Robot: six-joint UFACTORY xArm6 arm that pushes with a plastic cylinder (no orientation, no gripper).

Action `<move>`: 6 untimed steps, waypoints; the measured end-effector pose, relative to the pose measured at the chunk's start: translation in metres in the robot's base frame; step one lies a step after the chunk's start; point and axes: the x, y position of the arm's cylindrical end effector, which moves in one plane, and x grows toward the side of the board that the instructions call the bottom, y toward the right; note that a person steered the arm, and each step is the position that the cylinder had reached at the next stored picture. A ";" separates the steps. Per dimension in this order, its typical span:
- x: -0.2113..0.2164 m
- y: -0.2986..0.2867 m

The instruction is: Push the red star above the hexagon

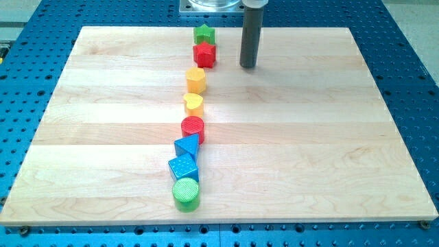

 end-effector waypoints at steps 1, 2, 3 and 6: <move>-0.002 -0.020; -0.002 -0.044; -0.002 -0.061; 0.005 -0.067</move>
